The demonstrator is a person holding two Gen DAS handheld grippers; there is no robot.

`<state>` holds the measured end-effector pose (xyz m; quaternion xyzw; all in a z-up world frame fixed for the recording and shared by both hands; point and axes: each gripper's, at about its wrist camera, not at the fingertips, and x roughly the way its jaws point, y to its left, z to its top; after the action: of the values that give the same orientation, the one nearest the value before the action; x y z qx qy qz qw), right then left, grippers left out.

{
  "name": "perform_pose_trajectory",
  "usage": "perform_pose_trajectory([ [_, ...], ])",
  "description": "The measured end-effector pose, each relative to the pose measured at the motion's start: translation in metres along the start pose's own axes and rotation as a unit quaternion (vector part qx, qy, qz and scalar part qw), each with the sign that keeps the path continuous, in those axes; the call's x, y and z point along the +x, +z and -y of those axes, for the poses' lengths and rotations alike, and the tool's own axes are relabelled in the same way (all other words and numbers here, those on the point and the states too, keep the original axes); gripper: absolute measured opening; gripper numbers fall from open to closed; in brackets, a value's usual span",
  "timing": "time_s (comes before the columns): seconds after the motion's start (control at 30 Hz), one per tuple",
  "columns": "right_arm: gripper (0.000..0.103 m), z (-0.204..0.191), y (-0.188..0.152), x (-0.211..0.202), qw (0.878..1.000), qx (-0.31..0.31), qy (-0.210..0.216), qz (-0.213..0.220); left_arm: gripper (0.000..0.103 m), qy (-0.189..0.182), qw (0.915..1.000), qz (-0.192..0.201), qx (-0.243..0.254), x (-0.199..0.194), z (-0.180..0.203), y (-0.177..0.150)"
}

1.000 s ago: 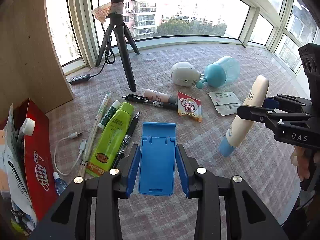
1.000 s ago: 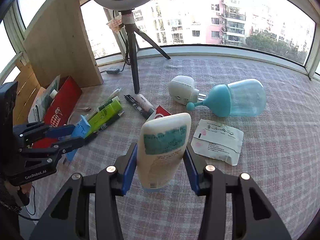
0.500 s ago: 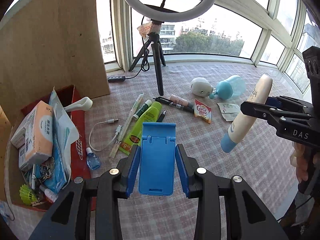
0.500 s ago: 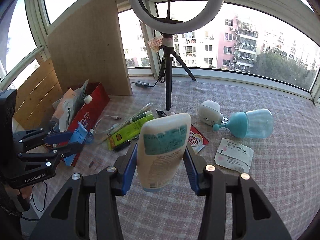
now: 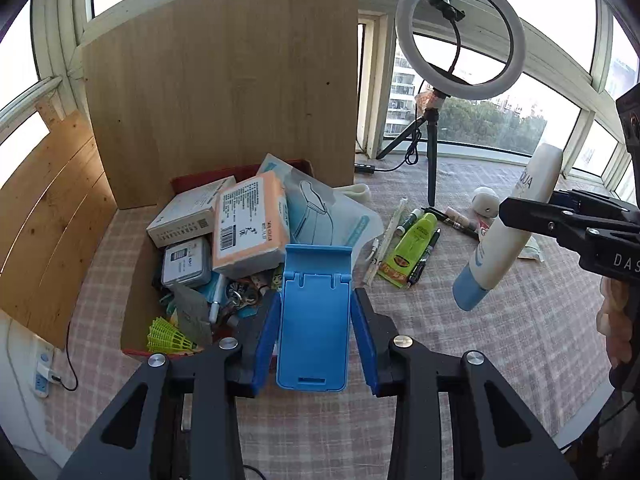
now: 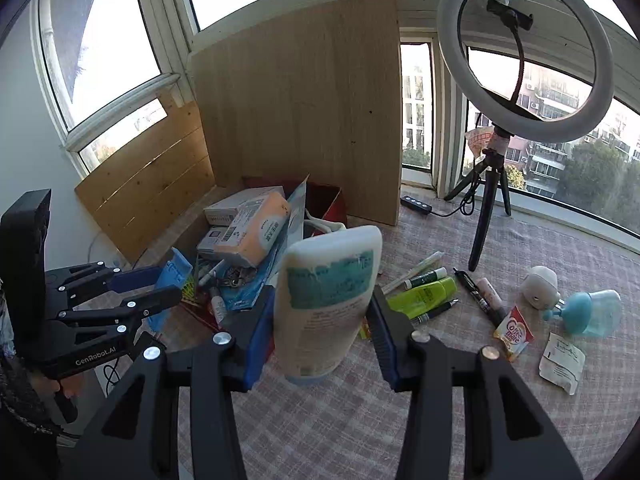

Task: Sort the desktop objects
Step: 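Carry both items to the red box and open both grippers, then move both tools toward the white paper packet and Coffee-mate sachet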

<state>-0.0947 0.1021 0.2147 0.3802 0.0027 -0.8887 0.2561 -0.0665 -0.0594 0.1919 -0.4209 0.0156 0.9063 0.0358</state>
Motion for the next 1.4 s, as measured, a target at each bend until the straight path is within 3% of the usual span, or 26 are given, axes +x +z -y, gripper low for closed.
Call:
perform_pose_trajectory([
  [0.3,0.044,-0.083,0.033,0.053,0.999,-0.041,0.029,-0.01,0.034,0.047,0.9982,0.007,-0.035,0.0,-0.092,0.004],
  [0.5,0.044,-0.108,0.045,0.083,0.998,-0.048,0.032,-0.027,0.034,0.05,0.9978,0.006,-0.044,0.016,-0.12,0.012],
  [0.63,0.048,-0.113,0.052,0.1,0.997,-0.05,0.04,-0.049,0.038,0.045,0.9977,0.0,-0.051,0.032,-0.127,0.02],
  [0.67,0.058,-0.114,0.053,0.103,0.997,-0.051,0.035,-0.051,0.042,0.048,0.997,-0.007,-0.061,0.038,-0.129,0.022],
  [0.7,0.067,-0.114,0.054,0.104,0.997,-0.048,0.026,-0.046,0.056,0.054,0.9958,-0.013,-0.072,0.043,-0.131,0.024],
  [0.73,0.069,-0.112,0.055,0.103,0.998,-0.044,0.02,-0.035,0.066,0.06,0.9948,-0.017,-0.08,0.047,-0.133,0.026],
  [0.77,0.073,-0.11,0.056,0.101,0.999,-0.041,0.017,-0.026,0.067,0.065,0.9942,-0.017,-0.084,0.05,-0.134,0.027],
  [1.1,0.075,-0.084,0.057,0.101,0.999,-0.027,-0.002,-0.03,0.067,0.059,0.9945,-0.013,-0.086,0.051,-0.127,0.029],
  [1.4,0.075,-0.045,0.033,0.078,0.999,-0.001,-0.019,-0.027,0.067,0.041,0.998,-0.006,-0.047,0.038,-0.082,0.03],
])
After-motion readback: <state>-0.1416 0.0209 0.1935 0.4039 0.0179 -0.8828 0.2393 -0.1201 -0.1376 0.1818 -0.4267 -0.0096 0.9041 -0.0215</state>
